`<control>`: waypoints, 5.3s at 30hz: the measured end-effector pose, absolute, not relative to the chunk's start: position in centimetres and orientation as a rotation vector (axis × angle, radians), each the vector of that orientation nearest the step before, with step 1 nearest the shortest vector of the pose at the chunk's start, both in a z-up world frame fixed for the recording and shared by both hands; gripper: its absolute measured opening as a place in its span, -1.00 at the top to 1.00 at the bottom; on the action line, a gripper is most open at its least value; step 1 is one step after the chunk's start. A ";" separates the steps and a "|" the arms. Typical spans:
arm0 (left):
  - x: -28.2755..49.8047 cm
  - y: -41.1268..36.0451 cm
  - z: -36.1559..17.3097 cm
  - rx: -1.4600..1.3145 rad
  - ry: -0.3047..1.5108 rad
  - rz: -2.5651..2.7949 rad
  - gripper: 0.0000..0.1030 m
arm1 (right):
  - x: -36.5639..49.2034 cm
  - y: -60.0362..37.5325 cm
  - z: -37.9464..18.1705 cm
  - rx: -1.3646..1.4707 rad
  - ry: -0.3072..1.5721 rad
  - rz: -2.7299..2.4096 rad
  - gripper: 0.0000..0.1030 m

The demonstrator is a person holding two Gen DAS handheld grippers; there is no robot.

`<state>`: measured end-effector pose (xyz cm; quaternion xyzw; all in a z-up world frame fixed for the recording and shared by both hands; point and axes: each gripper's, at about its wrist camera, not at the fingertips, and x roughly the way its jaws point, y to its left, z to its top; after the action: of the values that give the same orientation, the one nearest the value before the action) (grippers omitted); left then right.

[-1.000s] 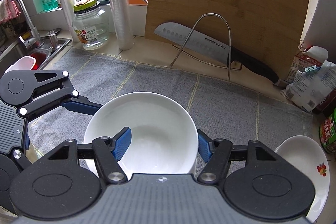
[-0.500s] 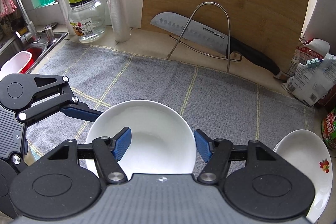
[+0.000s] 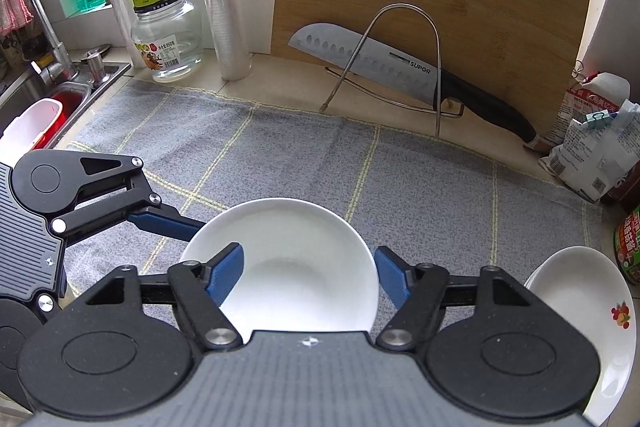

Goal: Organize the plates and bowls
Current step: 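Lower the pink-flowered bowl onto the white bowls and open both tools, then clamp the stacked bowls between the left and right tools from both sides, then lift and carry the bowl stack onto the flower-print plate stack with both tools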

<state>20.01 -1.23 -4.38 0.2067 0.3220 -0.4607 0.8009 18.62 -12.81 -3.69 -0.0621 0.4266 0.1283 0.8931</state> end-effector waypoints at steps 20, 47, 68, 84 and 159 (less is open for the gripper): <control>19.6 4.3 -5.7 0.441 0.721 -0.927 -0.81 | 15.4 -12.6 -3.3 -0.088 0.835 0.202 -1.00; 18.0 -0.4 -10.1 0.333 0.906 -0.679 -0.82 | 14.4 -17.5 -12.3 -0.271 0.893 0.413 -1.00; 19.6 -2.7 -10.7 0.448 0.792 -0.854 -0.91 | 13.3 -18.9 -12.6 -0.285 0.801 0.491 -1.00; 22.2 -1.5 -10.3 0.572 0.674 -1.190 -0.54 | 15.5 -17.7 -12.1 -0.335 0.883 0.523 -1.00; 19.0 -15.7 -5.1 0.753 0.625 -1.255 -0.42 | 13.1 -26.8 -4.5 -0.526 0.813 0.642 -0.56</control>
<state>18.95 -15.67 -5.12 0.3380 0.2806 -0.5635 0.6997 13.12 -26.78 -4.52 -0.2484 0.3842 0.3030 0.8360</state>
